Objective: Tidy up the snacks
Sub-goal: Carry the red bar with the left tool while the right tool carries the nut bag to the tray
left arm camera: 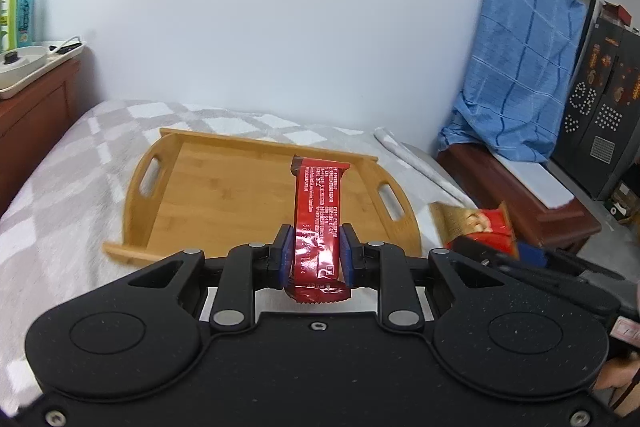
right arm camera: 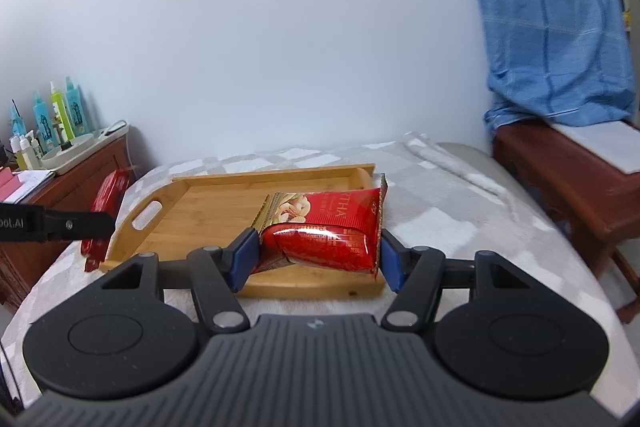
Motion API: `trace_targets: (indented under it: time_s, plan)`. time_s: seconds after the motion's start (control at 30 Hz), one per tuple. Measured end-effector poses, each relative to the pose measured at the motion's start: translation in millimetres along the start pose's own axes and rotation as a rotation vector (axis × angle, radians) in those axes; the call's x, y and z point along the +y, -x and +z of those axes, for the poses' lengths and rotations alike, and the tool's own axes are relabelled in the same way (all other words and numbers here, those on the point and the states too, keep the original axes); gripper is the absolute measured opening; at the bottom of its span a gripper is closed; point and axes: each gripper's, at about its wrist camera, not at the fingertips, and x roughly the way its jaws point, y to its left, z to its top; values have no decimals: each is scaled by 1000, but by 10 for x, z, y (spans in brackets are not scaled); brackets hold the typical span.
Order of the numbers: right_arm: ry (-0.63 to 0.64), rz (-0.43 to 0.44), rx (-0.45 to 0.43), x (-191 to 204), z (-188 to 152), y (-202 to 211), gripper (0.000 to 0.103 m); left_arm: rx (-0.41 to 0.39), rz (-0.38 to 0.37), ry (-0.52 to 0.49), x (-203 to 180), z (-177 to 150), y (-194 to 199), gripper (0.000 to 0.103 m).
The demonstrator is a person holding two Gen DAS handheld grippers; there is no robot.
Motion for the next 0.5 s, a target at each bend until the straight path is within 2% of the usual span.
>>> trace_targets:
  time_s: [0.2,0.33,0.4,0.5]
  plan:
    - [-36,45,57,-64,50,-639,65,48,12,18,75,128,-631,22]
    - [-38,102,93,-40,138,-910,65,105,30,43,185,153,-1049,22]
    - [-7,101,104,-15,168,-1042,65,131,39,70,243,151,-1210,22]
    - [-37,111,150,-63,139,-1229,65,160,54,89,316,143,-1405,22]
